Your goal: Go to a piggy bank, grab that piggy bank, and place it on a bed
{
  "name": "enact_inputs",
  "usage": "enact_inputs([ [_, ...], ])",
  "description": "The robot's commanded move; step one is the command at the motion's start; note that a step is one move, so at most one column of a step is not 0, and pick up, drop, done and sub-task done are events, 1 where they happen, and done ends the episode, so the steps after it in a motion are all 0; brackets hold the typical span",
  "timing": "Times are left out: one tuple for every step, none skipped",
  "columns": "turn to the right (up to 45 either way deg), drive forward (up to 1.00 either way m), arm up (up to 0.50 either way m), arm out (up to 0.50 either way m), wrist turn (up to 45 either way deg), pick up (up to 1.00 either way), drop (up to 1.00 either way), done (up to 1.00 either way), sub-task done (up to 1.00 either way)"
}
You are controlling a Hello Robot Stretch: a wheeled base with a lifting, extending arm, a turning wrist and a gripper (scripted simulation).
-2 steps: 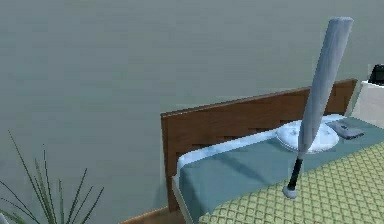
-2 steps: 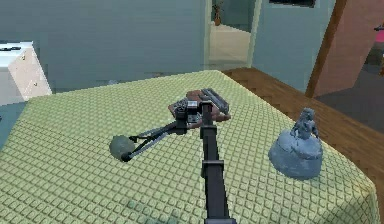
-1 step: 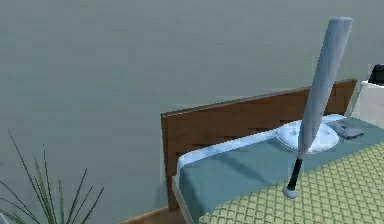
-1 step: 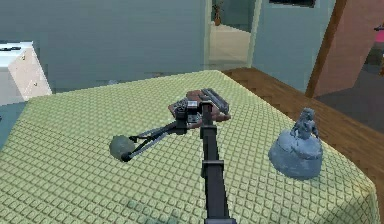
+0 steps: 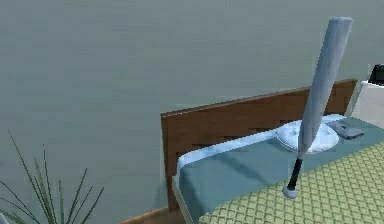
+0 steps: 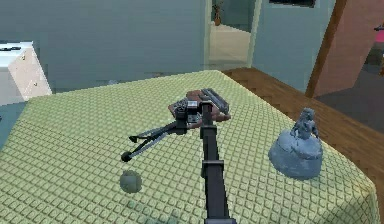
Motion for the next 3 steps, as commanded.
enact_inputs([
  [0.0,0.00,0.10,0.00,0.0,0.00,0.00,0.00,0.00],
  [0.0,0.00,0.00,-0.08,0.0,0.00,0.00,0.00,0.00],
  [0.0,0.00,0.00,0.00,0.0,0.00,0.00,1.00,0.00],
])
